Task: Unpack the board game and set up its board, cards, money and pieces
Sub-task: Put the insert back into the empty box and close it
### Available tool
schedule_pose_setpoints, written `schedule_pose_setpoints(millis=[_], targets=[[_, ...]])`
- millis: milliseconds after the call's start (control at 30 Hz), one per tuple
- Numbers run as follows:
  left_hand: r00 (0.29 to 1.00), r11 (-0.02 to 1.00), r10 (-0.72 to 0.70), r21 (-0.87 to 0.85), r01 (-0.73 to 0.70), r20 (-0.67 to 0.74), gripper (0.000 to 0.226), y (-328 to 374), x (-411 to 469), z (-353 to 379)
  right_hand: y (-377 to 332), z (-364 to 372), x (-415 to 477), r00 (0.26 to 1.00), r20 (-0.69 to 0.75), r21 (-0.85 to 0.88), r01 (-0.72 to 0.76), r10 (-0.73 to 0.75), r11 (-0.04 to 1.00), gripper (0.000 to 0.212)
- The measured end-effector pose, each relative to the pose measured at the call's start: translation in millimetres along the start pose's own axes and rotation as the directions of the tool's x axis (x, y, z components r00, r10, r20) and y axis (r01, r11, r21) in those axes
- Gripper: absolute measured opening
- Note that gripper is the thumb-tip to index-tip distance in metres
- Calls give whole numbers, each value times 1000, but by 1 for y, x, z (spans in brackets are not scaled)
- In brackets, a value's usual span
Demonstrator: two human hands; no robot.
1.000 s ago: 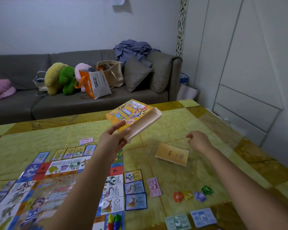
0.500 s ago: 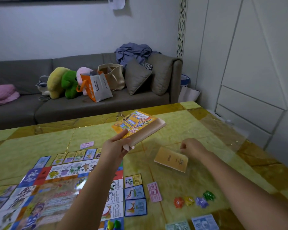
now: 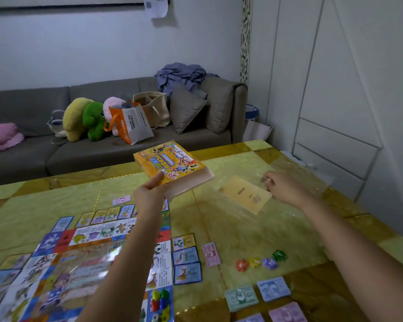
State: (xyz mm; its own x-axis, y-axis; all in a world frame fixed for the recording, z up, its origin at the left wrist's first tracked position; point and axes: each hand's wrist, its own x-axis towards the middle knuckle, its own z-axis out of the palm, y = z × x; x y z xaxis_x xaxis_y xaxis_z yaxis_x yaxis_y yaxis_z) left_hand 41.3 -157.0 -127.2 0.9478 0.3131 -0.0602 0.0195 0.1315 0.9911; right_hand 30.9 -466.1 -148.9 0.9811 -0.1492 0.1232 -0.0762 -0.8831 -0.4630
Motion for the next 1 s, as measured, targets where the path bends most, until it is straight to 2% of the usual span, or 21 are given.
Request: schedule_pose_setpoints(millis=[200, 333, 467, 567, 800, 1000], targets=[[988, 997, 80, 23, -77, -131, 43, -5, -17, -10, -8, -43, -39, 995, -100, -22, -26, 23, 999, 33], [990, 996, 70, 65, -63, -119, 42, -12, -36, -9, -22, -55, -66, 992, -123, -4, -1, 0, 1000, 37], [999, 998, 36, 51, -34, -36, 41, -21, -56, 1, -33, -48, -88, 995, -48, -17, 84, -85, 996, 37], [999, 999, 22, 42, -23, 27, 40, -31, -71, 6, -37, -38, -102, 995, 16, 30, 94, -94, 995, 35], [997, 997, -71, -28, 72, 30, 39, -36, -90, 4, -33, -23, -122, 994, 82, 71, 62, -68, 996, 34], [993, 991, -112, -61, 115, 45, 41, -30, -95, 3, -38, -20, -129, 981, 176, 20, 76, -78, 997, 35]])
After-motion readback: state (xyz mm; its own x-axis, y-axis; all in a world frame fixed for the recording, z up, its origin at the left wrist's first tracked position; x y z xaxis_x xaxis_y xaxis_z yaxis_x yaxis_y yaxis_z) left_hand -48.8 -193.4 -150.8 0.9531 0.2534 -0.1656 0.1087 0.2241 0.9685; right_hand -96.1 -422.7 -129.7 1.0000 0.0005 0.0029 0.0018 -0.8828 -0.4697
